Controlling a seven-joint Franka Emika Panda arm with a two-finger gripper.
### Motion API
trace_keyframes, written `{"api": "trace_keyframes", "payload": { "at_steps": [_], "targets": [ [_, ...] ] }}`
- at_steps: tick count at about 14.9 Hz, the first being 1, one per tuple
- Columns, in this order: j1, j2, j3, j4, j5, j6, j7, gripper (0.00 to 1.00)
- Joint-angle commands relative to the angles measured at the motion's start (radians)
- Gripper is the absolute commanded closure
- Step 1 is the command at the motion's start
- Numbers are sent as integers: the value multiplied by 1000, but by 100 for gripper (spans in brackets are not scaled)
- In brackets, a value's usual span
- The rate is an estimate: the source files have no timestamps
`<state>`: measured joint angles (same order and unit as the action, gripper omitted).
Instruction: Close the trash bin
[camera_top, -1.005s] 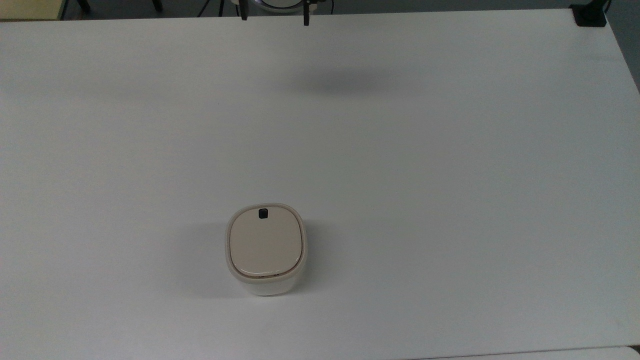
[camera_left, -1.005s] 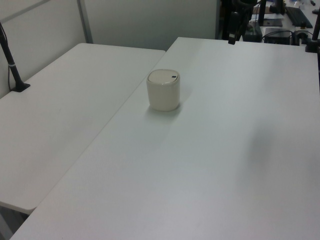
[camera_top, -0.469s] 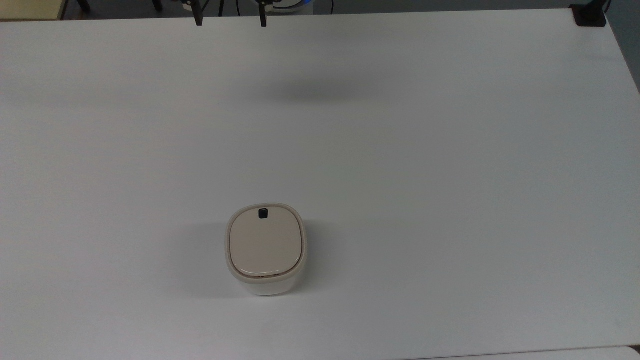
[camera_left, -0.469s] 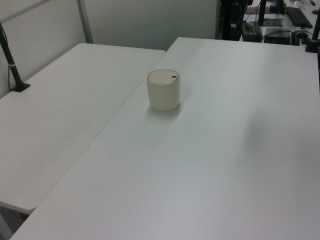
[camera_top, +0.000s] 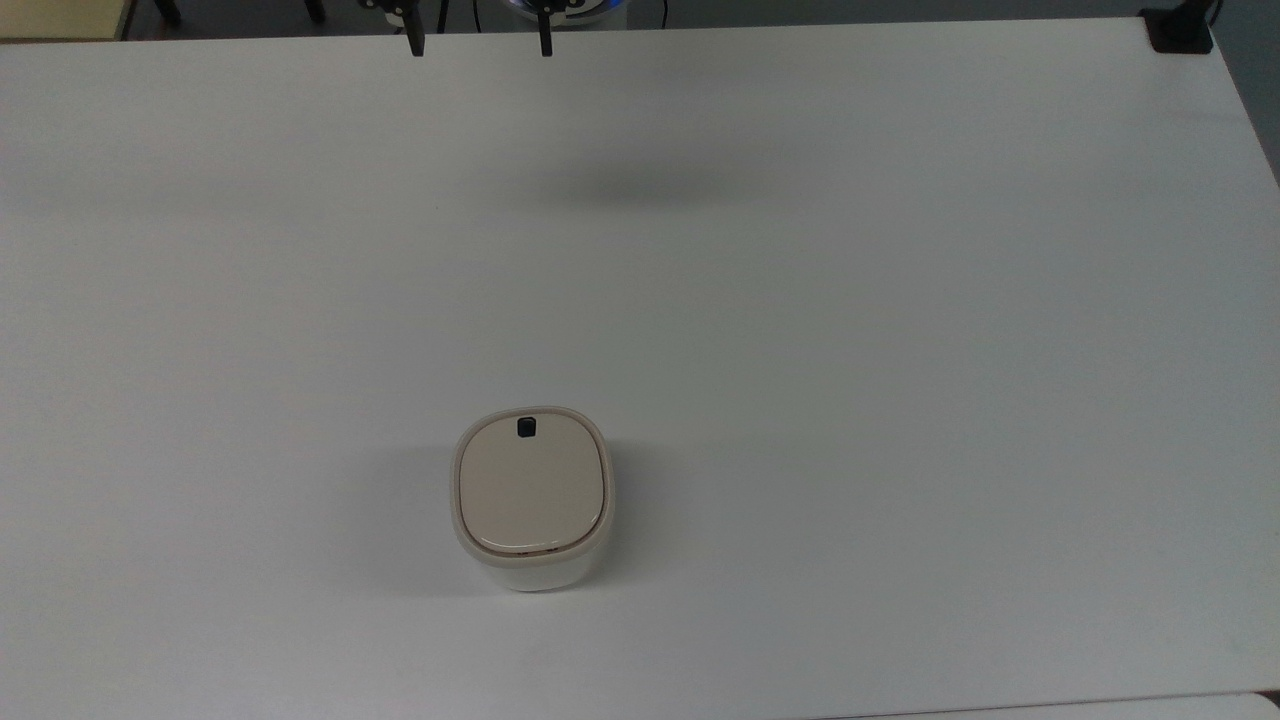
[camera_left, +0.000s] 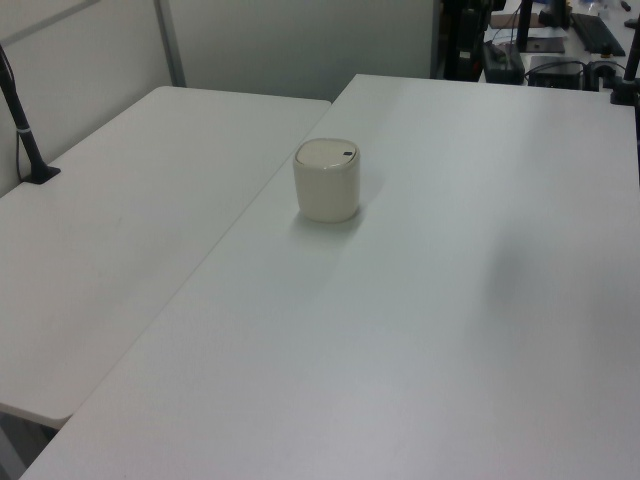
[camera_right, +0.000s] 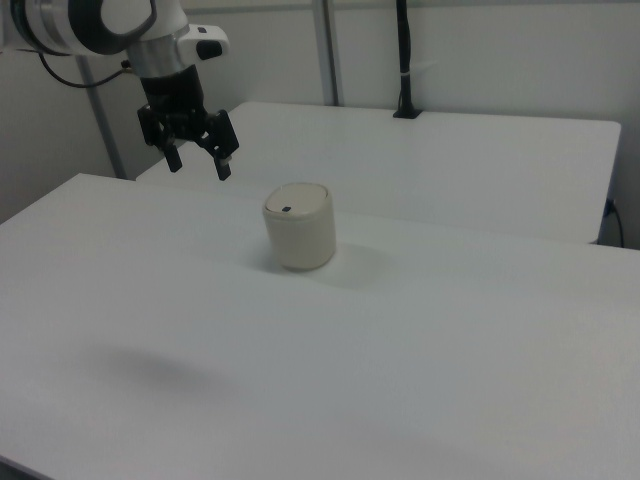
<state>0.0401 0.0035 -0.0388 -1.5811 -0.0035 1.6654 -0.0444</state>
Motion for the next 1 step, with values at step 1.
{"api": "trace_keyframes", "payload": {
  "at_steps": [1],
  "targets": [
    [18,0,-10,18,5,-36,8,0]
  ]
}}
